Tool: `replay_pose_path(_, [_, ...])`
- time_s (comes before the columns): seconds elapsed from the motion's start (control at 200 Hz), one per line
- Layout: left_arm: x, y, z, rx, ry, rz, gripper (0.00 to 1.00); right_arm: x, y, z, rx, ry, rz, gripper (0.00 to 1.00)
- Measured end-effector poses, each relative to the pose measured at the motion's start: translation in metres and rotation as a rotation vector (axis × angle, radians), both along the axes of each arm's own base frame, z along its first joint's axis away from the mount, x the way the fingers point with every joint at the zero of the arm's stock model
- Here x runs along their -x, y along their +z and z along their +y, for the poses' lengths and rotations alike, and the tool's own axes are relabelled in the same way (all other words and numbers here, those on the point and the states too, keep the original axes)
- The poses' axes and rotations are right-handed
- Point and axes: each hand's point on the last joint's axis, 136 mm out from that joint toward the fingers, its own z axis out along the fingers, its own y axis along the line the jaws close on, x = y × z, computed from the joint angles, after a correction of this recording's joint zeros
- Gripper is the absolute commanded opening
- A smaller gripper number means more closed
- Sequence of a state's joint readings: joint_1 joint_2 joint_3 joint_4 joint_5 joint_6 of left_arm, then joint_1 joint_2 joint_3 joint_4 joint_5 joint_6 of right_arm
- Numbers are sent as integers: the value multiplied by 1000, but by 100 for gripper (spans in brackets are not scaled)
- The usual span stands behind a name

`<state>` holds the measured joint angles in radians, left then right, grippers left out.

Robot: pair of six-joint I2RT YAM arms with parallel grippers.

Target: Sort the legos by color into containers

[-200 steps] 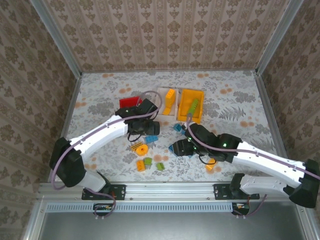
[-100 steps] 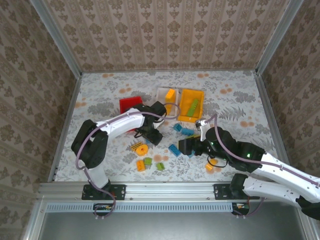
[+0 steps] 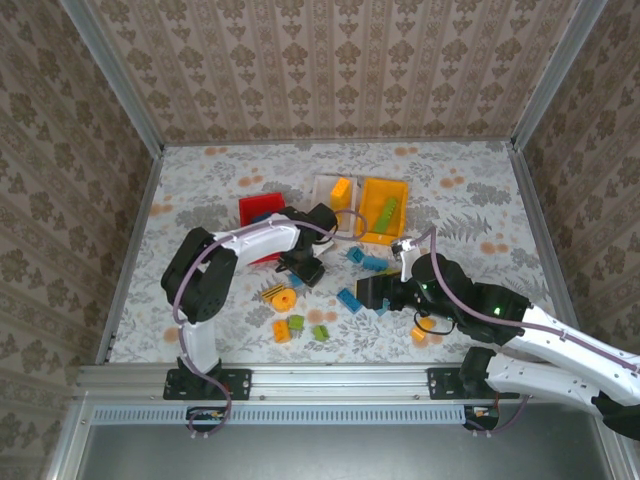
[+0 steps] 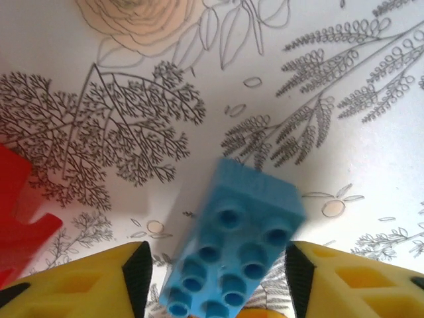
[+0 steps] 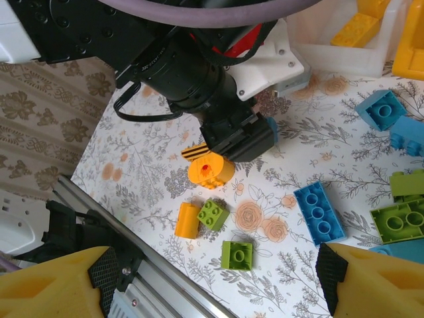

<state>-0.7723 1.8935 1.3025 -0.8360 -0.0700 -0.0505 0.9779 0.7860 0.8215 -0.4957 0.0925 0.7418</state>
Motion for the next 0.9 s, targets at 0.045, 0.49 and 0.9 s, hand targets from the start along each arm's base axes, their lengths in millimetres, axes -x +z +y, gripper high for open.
replay_pose_path(0.045, [-1,-1,-2,8,3,-3,51,0,0,0,0,0,0,81])
replay_pose_path(0.49, [11,-16,-9,28,49,24,30,0,0,0,1,0,0,80])
replay_pose_path(0.9, [-25,83,29,248,340,-178,25,-8,-21,19,73,45,18,77])
